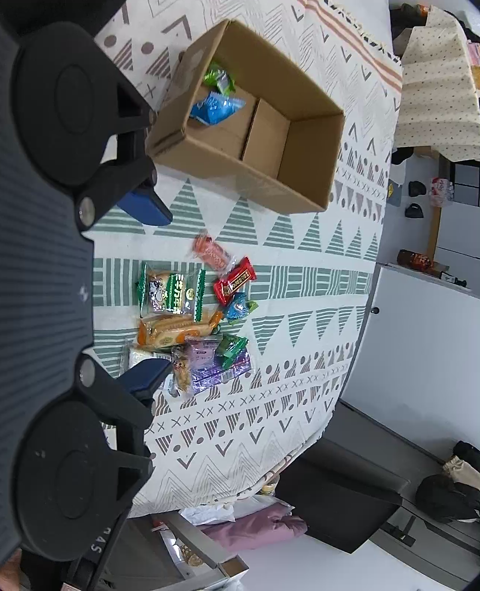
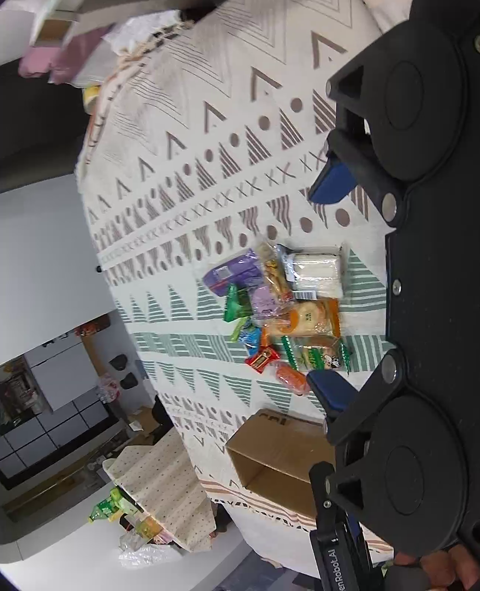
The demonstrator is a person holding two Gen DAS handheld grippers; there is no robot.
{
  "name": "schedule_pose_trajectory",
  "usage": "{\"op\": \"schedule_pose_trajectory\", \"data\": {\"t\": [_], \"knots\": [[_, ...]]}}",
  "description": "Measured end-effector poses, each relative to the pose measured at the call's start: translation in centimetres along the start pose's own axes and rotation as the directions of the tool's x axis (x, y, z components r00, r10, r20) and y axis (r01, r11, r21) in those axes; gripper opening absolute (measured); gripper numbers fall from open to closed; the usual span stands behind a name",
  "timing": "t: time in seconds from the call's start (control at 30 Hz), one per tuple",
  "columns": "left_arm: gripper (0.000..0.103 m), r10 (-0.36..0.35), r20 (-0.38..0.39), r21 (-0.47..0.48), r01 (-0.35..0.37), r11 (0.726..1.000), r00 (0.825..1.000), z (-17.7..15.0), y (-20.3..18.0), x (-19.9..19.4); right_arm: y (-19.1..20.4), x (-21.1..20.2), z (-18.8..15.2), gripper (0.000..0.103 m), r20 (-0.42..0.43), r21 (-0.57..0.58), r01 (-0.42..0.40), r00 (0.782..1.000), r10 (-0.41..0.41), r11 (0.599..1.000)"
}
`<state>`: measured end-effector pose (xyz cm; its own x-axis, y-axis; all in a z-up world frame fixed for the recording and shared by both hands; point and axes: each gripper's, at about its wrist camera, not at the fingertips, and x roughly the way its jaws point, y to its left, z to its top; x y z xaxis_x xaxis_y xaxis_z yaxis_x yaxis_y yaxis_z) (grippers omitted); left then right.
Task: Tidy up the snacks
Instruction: 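Move both tools back over the snack pile, then grasp the green-labelled biscuit pack with the left tool while the right tool grasps the white rice-cake pack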
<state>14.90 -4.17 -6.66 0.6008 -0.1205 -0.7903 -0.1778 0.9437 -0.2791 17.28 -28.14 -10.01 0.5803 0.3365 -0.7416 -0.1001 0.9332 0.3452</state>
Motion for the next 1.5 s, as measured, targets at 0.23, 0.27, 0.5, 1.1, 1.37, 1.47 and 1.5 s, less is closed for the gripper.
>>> {"op": "schedule_pose_trajectory", "data": {"t": [0.23, 0.27, 0.5, 1.1, 1.37, 1.47, 1.5], "knots": [[0.074, 0.000, -0.038, -0.007, 0.000, 1.000, 0.999, 0.4, -0.2, 3.2, -0.1, 2.8, 0.0, 0.092, -0.053, 0.009, 0.017, 0.998, -0.017, 1.000], [0.073, 0.002, -0.044, -0.007, -0.002, 1.000, 0.999, 0.5, -0.1, 3.6, -0.2, 3.4, 0.0, 0.091, -0.064, 0.015, 0.019, 0.998, -0.018, 1.000], [0.067, 0.013, -0.093, -0.012, -0.014, 1.000, 0.996, 0.6, 0.0, 7.1, -0.6, 6.4, 0.2, 0.085, -0.119, 0.038, 0.018, 0.993, -0.014, 0.999], [0.064, 0.027, -0.239, -0.012, -0.031, 0.999, 0.971, 0.1, 0.1, 16.1, -1.5, 12.6, 0.8, 0.080, -0.227, 0.046, 0.064, 0.972, -0.052, 0.997], [0.049, 0.089, -0.234, 0.015, -0.088, 0.996, 0.968, -0.2, -0.2, 17.1, -1.0, 14.5, 0.9, 0.079, -0.254, 0.014, 0.099, 0.963, -0.092, 0.995], [0.048, 0.087, -0.233, 0.013, -0.086, 0.996, 0.969, -0.1, -0.1, 16.8, -0.8, 14.5, 0.9, 0.063, -0.244, -0.007, 0.113, 0.963, -0.112, 0.994], [0.047, 0.086, -0.233, 0.014, -0.085, 0.996, 0.969, -0.1, 0.0, 16.7, -0.8, 14.3, 0.9, 0.049, -0.240, -0.005, 0.104, 0.965, -0.103, 0.995]]}}
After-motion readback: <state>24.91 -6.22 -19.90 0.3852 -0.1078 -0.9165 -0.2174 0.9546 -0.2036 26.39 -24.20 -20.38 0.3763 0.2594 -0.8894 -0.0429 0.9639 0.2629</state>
